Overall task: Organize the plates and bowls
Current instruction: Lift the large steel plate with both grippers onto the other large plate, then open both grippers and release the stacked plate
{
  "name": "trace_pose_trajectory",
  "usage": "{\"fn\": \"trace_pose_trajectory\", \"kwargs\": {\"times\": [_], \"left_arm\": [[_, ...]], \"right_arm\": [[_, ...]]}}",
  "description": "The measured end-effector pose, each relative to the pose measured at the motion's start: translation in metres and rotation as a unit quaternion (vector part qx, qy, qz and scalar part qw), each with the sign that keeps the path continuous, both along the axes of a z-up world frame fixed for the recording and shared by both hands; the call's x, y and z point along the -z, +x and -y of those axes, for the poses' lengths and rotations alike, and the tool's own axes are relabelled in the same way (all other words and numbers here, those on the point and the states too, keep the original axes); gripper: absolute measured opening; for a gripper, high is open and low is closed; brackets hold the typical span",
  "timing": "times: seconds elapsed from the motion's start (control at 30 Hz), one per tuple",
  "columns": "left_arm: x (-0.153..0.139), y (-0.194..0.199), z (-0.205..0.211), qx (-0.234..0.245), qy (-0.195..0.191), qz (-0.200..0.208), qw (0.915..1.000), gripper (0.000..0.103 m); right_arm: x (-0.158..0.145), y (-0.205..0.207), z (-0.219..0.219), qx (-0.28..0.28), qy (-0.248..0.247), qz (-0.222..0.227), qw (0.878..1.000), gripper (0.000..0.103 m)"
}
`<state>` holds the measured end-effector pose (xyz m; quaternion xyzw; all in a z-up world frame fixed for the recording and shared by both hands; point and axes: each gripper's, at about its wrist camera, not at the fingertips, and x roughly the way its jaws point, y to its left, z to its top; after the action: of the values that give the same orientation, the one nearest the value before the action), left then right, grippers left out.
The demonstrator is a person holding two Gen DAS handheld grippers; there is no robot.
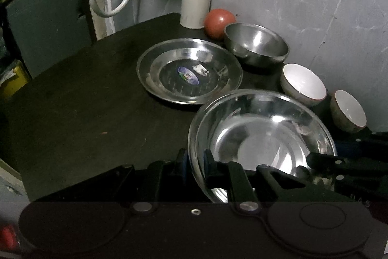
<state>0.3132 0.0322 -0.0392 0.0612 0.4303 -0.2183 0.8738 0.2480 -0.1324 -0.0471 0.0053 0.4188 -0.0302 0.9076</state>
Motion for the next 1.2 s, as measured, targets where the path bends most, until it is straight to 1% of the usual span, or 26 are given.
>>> {"fn": "trace_pose_trajectory", "kwargs": {"times": [0.13, 0.3, 0.37, 0.4, 0.43, 0.47, 0.5, 0.53, 0.57, 0.6, 0.63, 0.67, 0.73, 0.83, 0.9, 0.97, 1.07, 1.2], "left_arm": [[0.003, -0.002, -0.002, -0.004, -0.004, -0.008, 1.0, 0.015], [0.001, -0.005, -0.005, -0.009, -0.011, -0.005, 0.9999, 0.019], [-0.001, -0.006, -0.006, -0.014, -0.014, -0.003, 0.9998, 0.032], [-0.003, -0.007, -0.007, -0.016, -0.016, 0.0, 0.9997, 0.036], [-0.005, -0.007, -0.008, -0.019, -0.018, 0.003, 0.9997, 0.044], [-0.007, -0.008, -0.009, -0.021, -0.02, 0.008, 0.9996, 0.053], [-0.009, -0.009, -0.01, -0.025, -0.021, 0.013, 0.9994, 0.06], [-0.011, -0.01, -0.011, -0.028, -0.023, 0.019, 0.9992, 0.07], [-0.013, -0.011, -0.013, -0.031, -0.025, 0.027, 0.9988, 0.076], [-0.016, -0.012, -0.014, -0.033, -0.026, 0.033, 0.9986, 0.079], [-0.018, -0.012, -0.015, -0.036, -0.025, 0.037, 0.9984, 0.087], [-0.02, -0.012, -0.016, -0.04, -0.024, 0.043, 0.998, 0.094], [-0.025, -0.012, -0.019, -0.057, -0.022, 0.058, 0.9964, 0.099], [-0.031, -0.01, -0.024, -0.077, -0.019, 0.078, 0.9938, 0.101], [-0.035, -0.007, -0.029, -0.093, -0.013, 0.098, 0.9907, 0.102], [-0.038, -0.002, -0.035, -0.109, -0.007, 0.113, 0.9875, 0.102], [-0.039, 0.011, -0.048, -0.132, -0.006, 0.11, 0.9851, 0.102], [-0.039, 0.036, -0.064, -0.155, -0.019, 0.099, 0.9827, 0.102]], "right_arm": [[0.005, -0.001, 0.001, -0.002, 0.002, -0.003, 1.0, 0.031], [0.007, -0.003, -0.001, -0.006, -0.002, 0.001, 1.0, 0.035], [0.006, -0.005, -0.002, -0.006, -0.004, 0.005, 1.0, 0.044], [0.005, -0.006, -0.001, -0.005, -0.002, 0.009, 1.0, 0.052], [0.003, -0.01, 0.0, -0.005, 0.001, 0.017, 1.0, 0.056], [0.003, -0.01, 0.0, -0.005, 0.001, 0.017, 1.0, 0.057], [0.002, -0.011, 0.001, -0.005, 0.002, 0.02, 1.0, 0.062], [0.0, -0.013, 0.002, -0.005, 0.004, 0.023, 1.0, 0.068], [-0.001, -0.014, 0.003, -0.003, 0.007, 0.026, 1.0, 0.071], [-0.003, -0.016, 0.005, -0.002, 0.011, 0.031, 0.999, 0.076], [-0.006, -0.017, 0.006, -0.001, 0.015, 0.035, 0.999, 0.082], [-0.008, -0.019, 0.008, 0.0, 0.02, 0.041, 0.999, 0.085], [-0.014, -0.021, 0.01, 0.0, 0.027, 0.055, 0.998, 0.091], [-0.021, -0.022, 0.012, 0.0, 0.037, 0.073, 0.997, 0.097], [-0.026, -0.022, 0.015, 0.0, 0.047, 0.089, 0.995, 0.1], [-0.03, -0.02, 0.017, -0.002, 0.057, 0.104, 0.993, 0.101], [-0.035, -0.012, 0.022, 0.0, 0.072, 0.114, 0.991, 0.102], [-0.038, 0.005, 0.028, 0.003, 0.095, 0.114, 0.989, 0.102]]}}
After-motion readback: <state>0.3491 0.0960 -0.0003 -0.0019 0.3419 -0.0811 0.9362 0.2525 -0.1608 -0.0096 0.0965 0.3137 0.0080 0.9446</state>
